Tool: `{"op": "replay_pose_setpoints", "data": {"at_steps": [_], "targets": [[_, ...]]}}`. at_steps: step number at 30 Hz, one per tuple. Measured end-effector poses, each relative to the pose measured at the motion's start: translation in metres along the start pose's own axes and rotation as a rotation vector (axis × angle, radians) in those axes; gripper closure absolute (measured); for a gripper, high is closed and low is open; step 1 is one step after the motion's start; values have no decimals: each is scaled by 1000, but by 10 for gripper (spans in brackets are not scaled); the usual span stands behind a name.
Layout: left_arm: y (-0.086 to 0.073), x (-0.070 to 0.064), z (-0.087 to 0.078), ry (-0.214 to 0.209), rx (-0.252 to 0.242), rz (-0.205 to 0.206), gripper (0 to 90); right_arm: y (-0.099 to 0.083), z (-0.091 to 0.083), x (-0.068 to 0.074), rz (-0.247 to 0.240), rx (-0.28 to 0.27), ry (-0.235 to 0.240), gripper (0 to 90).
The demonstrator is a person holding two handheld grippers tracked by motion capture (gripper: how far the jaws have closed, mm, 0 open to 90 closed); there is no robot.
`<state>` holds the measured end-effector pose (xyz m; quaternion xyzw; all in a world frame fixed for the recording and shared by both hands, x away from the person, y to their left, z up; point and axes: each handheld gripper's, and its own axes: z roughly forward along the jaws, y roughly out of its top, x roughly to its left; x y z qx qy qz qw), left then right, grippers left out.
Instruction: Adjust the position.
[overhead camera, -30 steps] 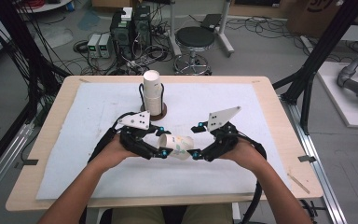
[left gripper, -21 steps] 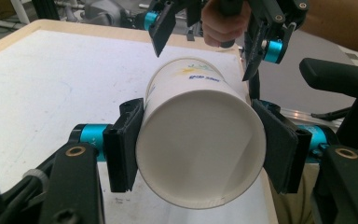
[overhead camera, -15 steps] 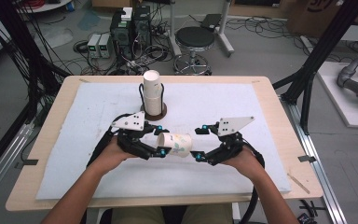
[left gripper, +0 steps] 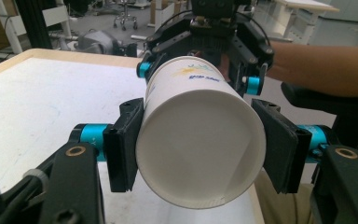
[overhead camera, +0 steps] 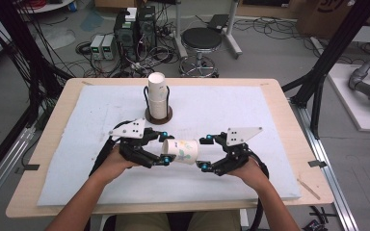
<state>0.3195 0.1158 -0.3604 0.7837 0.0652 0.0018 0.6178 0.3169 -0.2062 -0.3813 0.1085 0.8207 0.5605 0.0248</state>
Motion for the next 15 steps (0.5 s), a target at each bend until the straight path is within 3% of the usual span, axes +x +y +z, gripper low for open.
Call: {"op": "replay_pose_setpoints", "data": {"at_steps": [15], "targets": [[0,-2,5,-41,-19,3,376,1,8,1,-4,-22,65,208]]}}
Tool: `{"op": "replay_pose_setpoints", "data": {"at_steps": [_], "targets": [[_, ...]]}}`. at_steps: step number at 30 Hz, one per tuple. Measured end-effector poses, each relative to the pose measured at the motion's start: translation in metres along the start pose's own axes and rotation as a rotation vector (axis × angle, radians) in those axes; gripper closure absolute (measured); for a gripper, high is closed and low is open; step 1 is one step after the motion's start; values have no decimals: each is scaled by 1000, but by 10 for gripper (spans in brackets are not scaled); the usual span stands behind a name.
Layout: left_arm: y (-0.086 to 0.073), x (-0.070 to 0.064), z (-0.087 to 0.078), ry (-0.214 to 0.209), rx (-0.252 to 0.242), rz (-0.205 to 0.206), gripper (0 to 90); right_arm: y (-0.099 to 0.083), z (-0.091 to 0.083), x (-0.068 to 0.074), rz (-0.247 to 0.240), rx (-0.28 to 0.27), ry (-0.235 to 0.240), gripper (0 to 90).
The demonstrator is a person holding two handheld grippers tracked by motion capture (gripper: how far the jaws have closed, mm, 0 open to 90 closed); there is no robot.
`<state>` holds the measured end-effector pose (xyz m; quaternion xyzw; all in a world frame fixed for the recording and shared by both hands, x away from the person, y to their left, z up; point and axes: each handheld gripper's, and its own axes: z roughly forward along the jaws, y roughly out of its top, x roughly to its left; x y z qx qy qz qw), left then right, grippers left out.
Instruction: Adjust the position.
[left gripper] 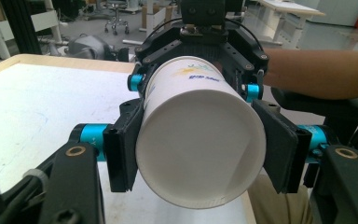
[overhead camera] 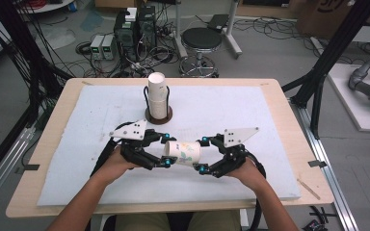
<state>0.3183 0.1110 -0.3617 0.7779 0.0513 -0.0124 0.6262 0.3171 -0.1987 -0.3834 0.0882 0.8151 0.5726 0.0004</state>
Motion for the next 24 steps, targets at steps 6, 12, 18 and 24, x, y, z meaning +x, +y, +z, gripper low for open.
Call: {"op": "replay_pose_setpoints", "data": {"at_steps": [6,12,18,24], "targets": [[0,-1,2,-19,-23,5,375,-2,4,-1,-1,-40,46,257],[-3,-1,1,-16,-44,-2,375,-3,2,-1,-6,-67,50,295],[-4,-1,1,-2,-48,-7,374,-2,-1,-3,9,-91,52,326],[-5,-3,2,34,-28,-18,282,-1,-2,-3,10,-71,42,330]]}}
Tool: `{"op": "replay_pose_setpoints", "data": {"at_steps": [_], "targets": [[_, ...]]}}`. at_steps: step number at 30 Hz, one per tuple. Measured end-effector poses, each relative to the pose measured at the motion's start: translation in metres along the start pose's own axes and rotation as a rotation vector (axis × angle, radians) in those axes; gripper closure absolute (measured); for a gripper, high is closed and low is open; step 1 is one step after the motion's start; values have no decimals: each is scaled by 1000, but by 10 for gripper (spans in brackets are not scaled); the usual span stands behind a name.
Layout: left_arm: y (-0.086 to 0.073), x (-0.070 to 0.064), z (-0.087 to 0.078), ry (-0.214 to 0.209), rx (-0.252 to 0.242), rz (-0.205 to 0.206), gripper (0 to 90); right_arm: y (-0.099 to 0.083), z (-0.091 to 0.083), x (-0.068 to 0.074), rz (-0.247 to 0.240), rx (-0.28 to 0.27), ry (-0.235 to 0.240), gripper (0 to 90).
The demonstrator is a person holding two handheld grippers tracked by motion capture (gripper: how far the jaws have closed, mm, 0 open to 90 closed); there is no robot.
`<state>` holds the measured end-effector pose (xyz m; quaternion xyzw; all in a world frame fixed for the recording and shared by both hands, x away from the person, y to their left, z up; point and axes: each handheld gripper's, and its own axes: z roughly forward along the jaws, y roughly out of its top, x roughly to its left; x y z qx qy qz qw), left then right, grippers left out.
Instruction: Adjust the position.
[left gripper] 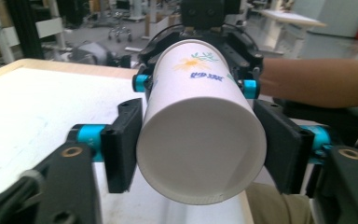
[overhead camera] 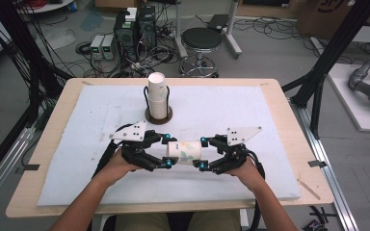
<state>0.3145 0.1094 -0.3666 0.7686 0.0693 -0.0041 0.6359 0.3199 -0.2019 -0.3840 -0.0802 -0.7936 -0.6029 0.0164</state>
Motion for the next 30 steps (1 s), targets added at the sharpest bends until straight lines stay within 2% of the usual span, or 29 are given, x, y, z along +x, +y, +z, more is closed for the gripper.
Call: {"op": "replay_pose_setpoints", "data": {"at_steps": [2,3,9,14,23,25,29,30], "targets": [[0,-2,1,45,23,-24,167,1,-1,0,3,17,-6,329],[0,-3,0,51,28,-27,158,1,-1,-1,2,25,-7,328],[4,-5,-3,73,78,-17,158,6,-3,-1,-1,77,-30,326],[13,-6,-10,105,139,11,158,16,-4,-2,-26,150,-54,326],[20,-7,-14,127,185,22,159,33,-6,-2,-65,225,-70,326],[22,-7,-15,128,196,30,159,40,-7,-1,-90,267,-80,326],[26,-7,-14,127,220,39,159,46,-6,-1,-99,294,-83,326],[27,-7,-14,127,225,42,159,50,-5,-1,-108,318,-88,326]]}}
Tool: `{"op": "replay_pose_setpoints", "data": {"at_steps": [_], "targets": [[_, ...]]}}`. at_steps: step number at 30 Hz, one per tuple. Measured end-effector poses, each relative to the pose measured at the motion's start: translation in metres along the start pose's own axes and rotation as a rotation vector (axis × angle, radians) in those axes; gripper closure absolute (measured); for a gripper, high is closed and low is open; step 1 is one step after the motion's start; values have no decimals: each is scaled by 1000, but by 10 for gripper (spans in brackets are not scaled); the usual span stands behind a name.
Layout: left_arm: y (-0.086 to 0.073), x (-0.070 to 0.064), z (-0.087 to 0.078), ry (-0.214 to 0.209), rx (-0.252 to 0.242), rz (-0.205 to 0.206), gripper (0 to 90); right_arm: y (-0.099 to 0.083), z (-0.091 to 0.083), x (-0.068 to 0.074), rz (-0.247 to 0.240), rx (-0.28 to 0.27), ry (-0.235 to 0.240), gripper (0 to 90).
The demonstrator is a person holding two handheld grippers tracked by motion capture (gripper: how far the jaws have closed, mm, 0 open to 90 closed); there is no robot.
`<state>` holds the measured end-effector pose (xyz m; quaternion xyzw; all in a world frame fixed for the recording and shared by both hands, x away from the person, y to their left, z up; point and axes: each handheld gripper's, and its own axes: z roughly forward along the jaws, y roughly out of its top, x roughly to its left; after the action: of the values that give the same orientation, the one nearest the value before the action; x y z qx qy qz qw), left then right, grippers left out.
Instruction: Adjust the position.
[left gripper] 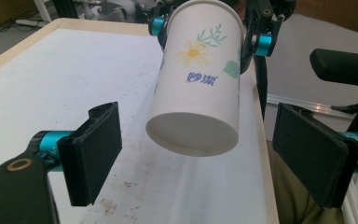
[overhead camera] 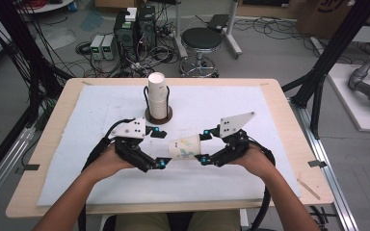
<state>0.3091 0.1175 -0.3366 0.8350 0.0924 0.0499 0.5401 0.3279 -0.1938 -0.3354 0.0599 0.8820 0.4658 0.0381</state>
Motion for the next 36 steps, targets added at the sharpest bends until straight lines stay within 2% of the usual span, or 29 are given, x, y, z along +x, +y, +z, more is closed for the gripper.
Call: {"op": "replay_pose_setpoints", "data": {"at_steps": [9,15,24,36], "targets": [[3,0,2,1,53,22,160,11,1,0,-32,55,-4,326],[2,1,7,-1,78,13,160,18,3,0,-49,101,-1,326],[2,3,11,4,125,9,162,23,8,0,-62,136,-2,327],[5,1,19,5,185,46,168,34,17,2,-115,229,-11,327]]}}
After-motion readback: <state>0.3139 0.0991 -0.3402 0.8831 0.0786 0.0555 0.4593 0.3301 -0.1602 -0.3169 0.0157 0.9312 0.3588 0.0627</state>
